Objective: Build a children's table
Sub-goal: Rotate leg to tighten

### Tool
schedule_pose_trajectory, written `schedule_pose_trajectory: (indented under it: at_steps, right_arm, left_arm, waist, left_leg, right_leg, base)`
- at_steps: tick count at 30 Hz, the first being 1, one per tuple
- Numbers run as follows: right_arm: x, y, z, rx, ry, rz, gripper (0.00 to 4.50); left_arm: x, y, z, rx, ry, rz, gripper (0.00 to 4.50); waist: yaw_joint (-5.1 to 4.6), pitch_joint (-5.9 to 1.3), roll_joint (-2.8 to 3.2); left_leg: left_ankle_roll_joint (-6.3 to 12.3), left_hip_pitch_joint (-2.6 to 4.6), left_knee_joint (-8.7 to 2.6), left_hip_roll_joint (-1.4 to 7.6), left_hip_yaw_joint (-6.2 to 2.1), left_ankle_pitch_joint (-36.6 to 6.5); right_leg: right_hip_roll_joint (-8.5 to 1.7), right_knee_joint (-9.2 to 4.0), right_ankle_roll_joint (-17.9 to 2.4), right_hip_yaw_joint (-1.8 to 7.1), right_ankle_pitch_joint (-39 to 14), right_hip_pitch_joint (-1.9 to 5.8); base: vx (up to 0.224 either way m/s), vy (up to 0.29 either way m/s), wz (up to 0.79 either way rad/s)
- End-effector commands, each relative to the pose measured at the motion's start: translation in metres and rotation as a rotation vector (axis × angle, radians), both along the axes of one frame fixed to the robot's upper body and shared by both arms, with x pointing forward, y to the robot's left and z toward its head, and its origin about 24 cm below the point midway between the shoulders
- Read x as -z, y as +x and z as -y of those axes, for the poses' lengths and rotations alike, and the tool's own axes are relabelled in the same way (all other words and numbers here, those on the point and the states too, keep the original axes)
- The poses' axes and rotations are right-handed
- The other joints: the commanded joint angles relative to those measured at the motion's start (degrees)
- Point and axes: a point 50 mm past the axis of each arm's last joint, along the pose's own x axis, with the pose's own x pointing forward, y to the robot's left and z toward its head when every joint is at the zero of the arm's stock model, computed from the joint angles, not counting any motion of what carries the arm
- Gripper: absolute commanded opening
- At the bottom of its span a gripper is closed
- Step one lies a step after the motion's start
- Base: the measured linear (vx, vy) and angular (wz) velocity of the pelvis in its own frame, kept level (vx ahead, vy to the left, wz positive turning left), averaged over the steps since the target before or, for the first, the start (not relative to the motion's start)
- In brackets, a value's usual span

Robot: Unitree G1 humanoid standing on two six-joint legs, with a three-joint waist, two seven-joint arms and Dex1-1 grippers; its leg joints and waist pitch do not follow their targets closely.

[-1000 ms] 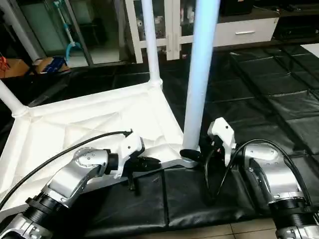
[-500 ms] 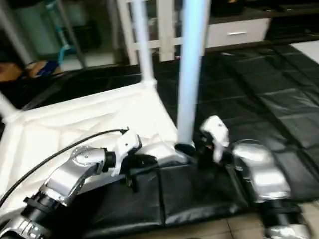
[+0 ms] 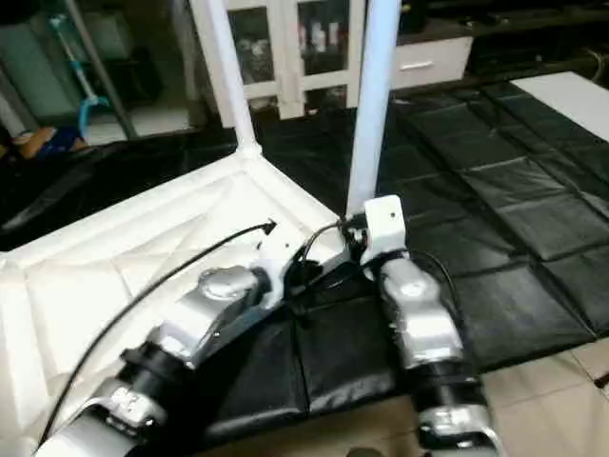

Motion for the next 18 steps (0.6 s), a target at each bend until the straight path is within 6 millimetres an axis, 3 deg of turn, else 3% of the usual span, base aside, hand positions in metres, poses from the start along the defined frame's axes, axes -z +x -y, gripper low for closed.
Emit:
schedule_pose_trajectory:
  at_steps: [1, 4, 5, 6, 8, 10, 12, 15, 16, 17, 18]
  right_arm:
    - [0.0, 0.0, -0.008, -0.022, 0.036, 0.002, 2.05]
    - [-0.011, -0.001, -0.019, -0.183, 0.063, 0.077, 2.05]
    - [-0.018, -0.004, -0.021, -0.272, 0.103, 0.104, 2.05]
    - [-0.021, -0.005, -0.02, -0.289, 0.107, 0.116, 2.58]
    - [-0.027, -0.005, -0.015, -0.33, 0.096, 0.146, 2.7]
    - [-0.032, -0.004, -0.009, -0.35, 0.082, 0.161, 2.86]
    - [-0.041, -0.004, 0.006, -0.401, 0.059, 0.16, 3.13]
    - [-0.047, -0.006, 0.021, -0.509, 0.022, 0.12, 3.33]
    - [-0.047, -0.008, 0.024, -0.551, 0.002, 0.096, 3.33]
    - [-0.046, -0.012, 0.028, -0.61, -0.031, 0.063, 3.47]
    - [-0.046, -0.013, 0.03, -0.632, -0.043, 0.051, 3.55]
  left_arm:
    - [0.005, 0.009, -0.018, -0.118, 0.053, 0.004, 0.0]
    - [0.007, 0.004, -0.017, -0.034, 0.045, 0.01, 0.0]
    - [0.008, -0.002, -0.016, 0.04, 0.034, 0.008, 0.0]
    - [0.008, -0.005, -0.016, 0.072, 0.028, 0.005, 0.0]
    - [0.009, -0.01, -0.017, 0.112, 0.02, -0.007, 0.0]
    - [0.011, -0.014, -0.02, 0.145, 0.028, -0.01, 0.0]
    - [0.014, -0.023, -0.028, 0.215, 0.04, -0.022, 0.0]
    - [0.013, -0.03, -0.038, 0.263, 0.034, -0.034, 0.0]
    - [0.013, -0.031, -0.04, 0.272, 0.032, -0.036, 0.0]
    - [0.013, -0.033, -0.044, 0.289, 0.028, -0.041, 0.0]
    - [0.013, -0.034, -0.045, 0.295, 0.027, -0.043, 0.0]
  waist:
    - [-0.6, -2.43, -1.2]
    - [-0.38, -2.84, -1.21]
    - [-0.24, -2.92, -1.24]
    - [-0.15, -2.96, -1.23]
    - [-0.06, -3.08, -1.31]
    - [-0.08, -3.03, -1.43]
    - [0.16, -3.12, -1.49]
    - [0.94, -3.35, -1.34]
    - [1.09, -3.38, -1.73]
    - [1.82, -3.62, -1.48]
    - [2.18, -3.8, -1.43]
  left_leg:
    - [-9.5, 2.41, -7.43, 6.27, -5.75, -46.64]
    - [-8.77, 1.84, -7.51, 6.57, -5.75, -44.15]
    - [-7.9, 1.35, -7.51, 6.69, -5.74, -42.15]
    - [-7.33, 1.12, -7.47, 6.8, -5.69, -41.14]
    - [-5.17, 0.75, -7.19, 6.87, -5.21, -36.94]
    - [-3.2, 0.38, -6.92, 6.92, -4.99, -34.53]
    - [-2.12, 0.51, -6.72, 7.08, -4.9, -32.67]
    - [-0.5, 1.0, -6.5, 7.33, -4.37, -28.66]
    - [0.03, 1.08, -6.45, 7.31, -4.2, -27.71]
    - [1.91, 1.02, -6.15, 7.38, -4.03, -23.11]
    - [2.64, 0.97, -6.0, 7.45, -4.07, -21.22]
  right_leg:
    - [-3.34, -4.85, -5.85, 1.47, -28.28, -0.9]
    - [-3.46, -4.41, -6.5, 1.67, -24.26, -0.6]
    - [-3.76, -4.2, -7.39, 1.77, -21.53, -0.21]
    - [-3.88, -4.12, -7.78, 1.84, -20.25, -0.05]
    - [-4.17, -3.88, -9.78, 1.91, -15.87, 0.32]
    - [-4.39, -3.92, -10.16, 1.98, -16.73, 0.54]
    - [-4.39, -3.99, -10.54, 1.97, -17.16, 0.63]
    - [-4.04, -3.6, -12.12, 1.92, -12.59, 0.64]
    - [-3.91, -3.62, -12.45, 1.92, -11.74, 0.64]
    - [-3.94, -3.19, -13.55, 1.88, -7.53, 1.1]
    - [-3.97, -2.86, -13.88, 1.8, -5.77, 1.38]
  base:
    - [0.0, 0.0, 0.0]
    - [0.0, 0.0, 0.0]
    - [0.0, 0.0, 0.0]
    - [0.0, 0.0, 0.0]
    - [0.0, 0.0, 0.0]
    - [0.0, 0.0, 0.0]
    - [0.0, 0.0, 0.0]
    - [0.0, 0.0, 0.0]
    - [0.0, 0.0, 0.0]
    - [0.0, 0.0, 0.0]
    - [0.0, 0.0, 0.0]
